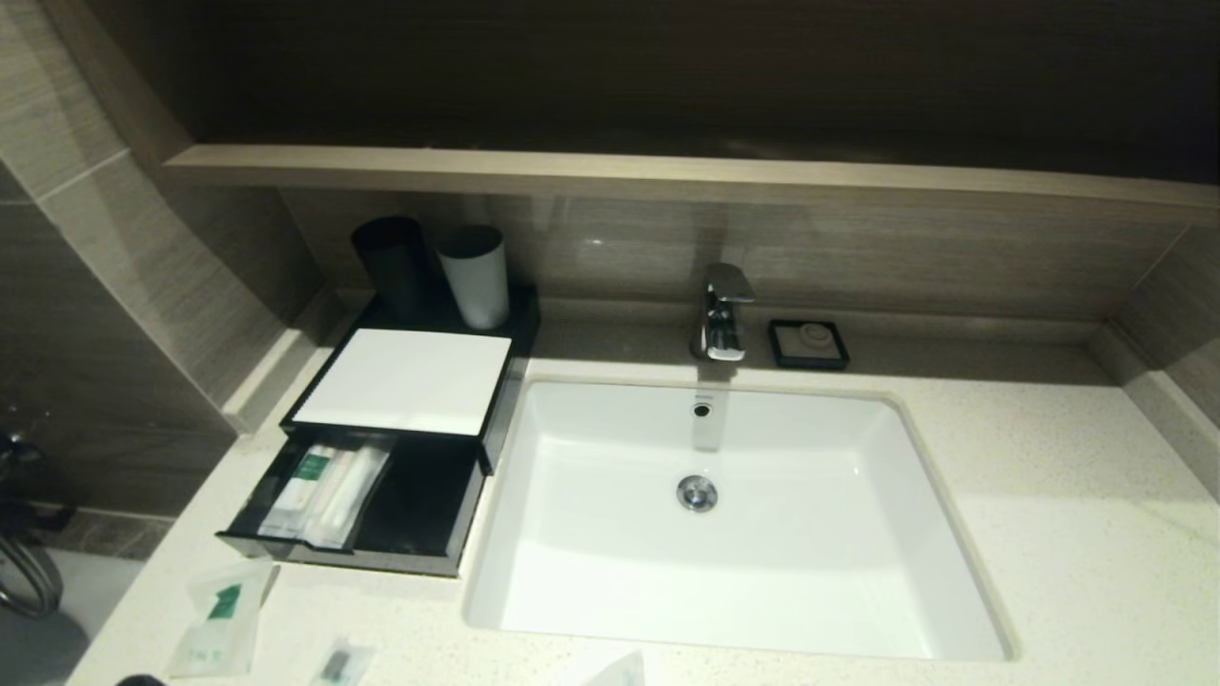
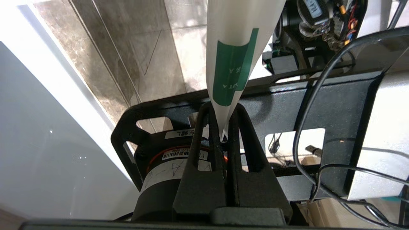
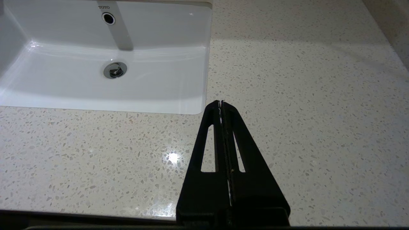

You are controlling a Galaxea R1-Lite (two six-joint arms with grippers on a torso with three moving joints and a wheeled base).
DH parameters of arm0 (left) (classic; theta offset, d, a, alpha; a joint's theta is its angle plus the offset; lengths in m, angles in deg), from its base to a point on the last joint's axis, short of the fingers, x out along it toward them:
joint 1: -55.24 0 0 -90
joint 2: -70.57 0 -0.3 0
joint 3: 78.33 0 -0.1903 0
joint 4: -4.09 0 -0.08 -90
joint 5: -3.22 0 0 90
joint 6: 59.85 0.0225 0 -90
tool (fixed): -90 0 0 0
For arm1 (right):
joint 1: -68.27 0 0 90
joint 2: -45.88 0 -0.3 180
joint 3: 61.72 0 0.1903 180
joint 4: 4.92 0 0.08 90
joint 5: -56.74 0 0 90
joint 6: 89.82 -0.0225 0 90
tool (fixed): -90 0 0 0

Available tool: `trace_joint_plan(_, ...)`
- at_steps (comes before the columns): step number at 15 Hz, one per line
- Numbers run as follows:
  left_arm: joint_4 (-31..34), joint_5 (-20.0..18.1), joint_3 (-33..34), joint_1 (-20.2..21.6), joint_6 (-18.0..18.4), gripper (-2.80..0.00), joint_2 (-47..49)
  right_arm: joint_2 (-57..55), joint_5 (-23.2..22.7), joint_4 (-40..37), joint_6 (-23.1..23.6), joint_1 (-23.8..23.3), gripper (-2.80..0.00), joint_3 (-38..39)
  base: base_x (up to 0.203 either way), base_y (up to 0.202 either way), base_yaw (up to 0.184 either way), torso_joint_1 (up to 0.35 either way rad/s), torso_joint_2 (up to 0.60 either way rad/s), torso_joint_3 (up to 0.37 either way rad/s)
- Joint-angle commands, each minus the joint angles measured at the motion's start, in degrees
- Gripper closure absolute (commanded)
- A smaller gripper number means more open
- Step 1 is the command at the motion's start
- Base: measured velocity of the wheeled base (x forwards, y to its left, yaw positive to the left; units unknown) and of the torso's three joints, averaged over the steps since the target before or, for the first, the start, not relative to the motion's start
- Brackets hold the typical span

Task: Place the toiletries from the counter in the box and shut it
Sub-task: Pick up the bathroom toiletry

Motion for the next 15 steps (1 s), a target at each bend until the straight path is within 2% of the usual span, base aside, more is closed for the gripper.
trace_joint_plan(1, 0.53, 0.14, -0.43, 0.07, -0.22, 0.00, -1.47, -0.02, 0.00, 0.00, 0.00, 0.02, 0.00, 0.01, 0.000, 0.000, 0.000, 0.000, 0.00, 0.000)
trace_joint_plan(3, 1.45, 0.26, -0.73, 0.08, -0.32, 0.00, -3.94, -0.02, 0.00, 0.00, 0.00, 0.01, 0.00, 0.01, 0.000, 0.000, 0.000, 0.000, 0.00, 0.000)
trace_joint_plan(6, 6.32, 0.50, -3.12, 0.08, -0.42, 0.00, -7.78, -0.02, 0.00, 0.00, 0.00, 0.01, 0.00, 0.01, 0.000, 0.000, 0.000, 0.000, 0.00, 0.000)
trace_joint_plan(12, 24.14, 0.51, -17.63, 0.08, -0.33, 0.00, -14.70, -0.02, 0.00, 0.00, 0.00, 0.01, 0.00, 0.01, 0.000, 0.000, 0.000, 0.000, 0.00, 0.000)
trace_joint_plan(15, 26.27, 0.58, -22.14, 0.45, -0.55, 0.00, -12.02, -0.02, 0.00, 0.00, 0.00, 0.01, 0.00, 0.01, 0.000, 0.000, 0.000, 0.000, 0.00, 0.000)
